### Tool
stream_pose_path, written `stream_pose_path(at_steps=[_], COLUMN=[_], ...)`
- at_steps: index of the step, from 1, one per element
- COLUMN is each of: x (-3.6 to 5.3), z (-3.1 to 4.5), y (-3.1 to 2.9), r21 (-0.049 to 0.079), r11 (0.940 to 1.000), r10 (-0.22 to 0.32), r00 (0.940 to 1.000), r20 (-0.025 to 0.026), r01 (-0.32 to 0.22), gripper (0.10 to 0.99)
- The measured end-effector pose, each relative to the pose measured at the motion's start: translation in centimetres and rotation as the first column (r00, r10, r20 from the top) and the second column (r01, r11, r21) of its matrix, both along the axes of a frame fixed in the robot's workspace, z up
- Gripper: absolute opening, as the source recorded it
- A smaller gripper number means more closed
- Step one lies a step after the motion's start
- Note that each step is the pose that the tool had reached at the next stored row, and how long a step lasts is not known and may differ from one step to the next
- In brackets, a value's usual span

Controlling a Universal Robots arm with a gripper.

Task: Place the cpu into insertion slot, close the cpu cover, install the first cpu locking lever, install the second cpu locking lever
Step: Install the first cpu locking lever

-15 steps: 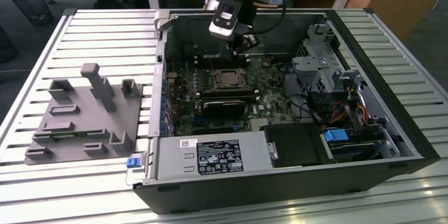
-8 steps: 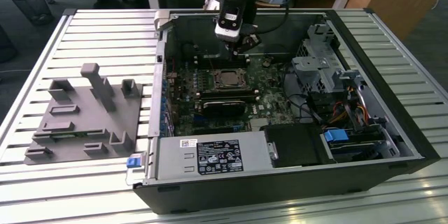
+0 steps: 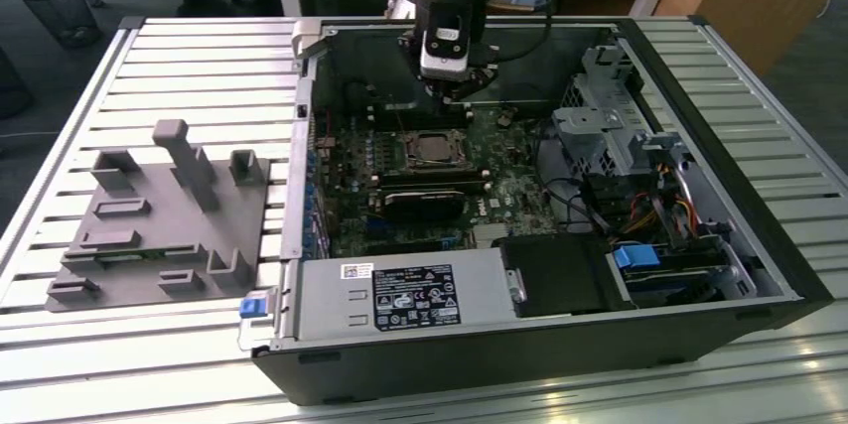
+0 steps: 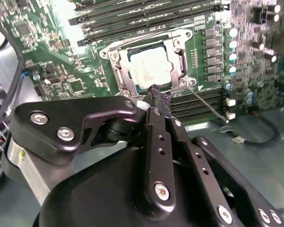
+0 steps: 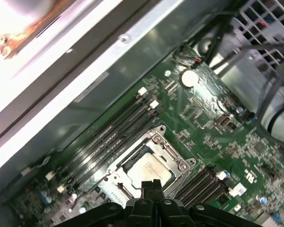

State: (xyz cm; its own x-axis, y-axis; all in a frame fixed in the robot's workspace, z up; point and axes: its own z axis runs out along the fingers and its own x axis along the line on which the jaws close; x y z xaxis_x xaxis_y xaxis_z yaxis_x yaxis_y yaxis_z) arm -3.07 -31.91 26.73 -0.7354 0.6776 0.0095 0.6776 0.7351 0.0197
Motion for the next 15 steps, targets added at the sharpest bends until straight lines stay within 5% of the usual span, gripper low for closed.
stream_pose_path(at_steps=[8,15], x=[-0.01,-0.01], z=[-0.02,-0.06], y=[0.0,0.0], r21=[0.0,0.0], r11=[0.9951,0.9791], r10=[0.099,0.203], r00=[0.9951,0.9791], r20=[0.0,0.0], r01=[-0.099,-0.203], gripper=[0.106,0.106])
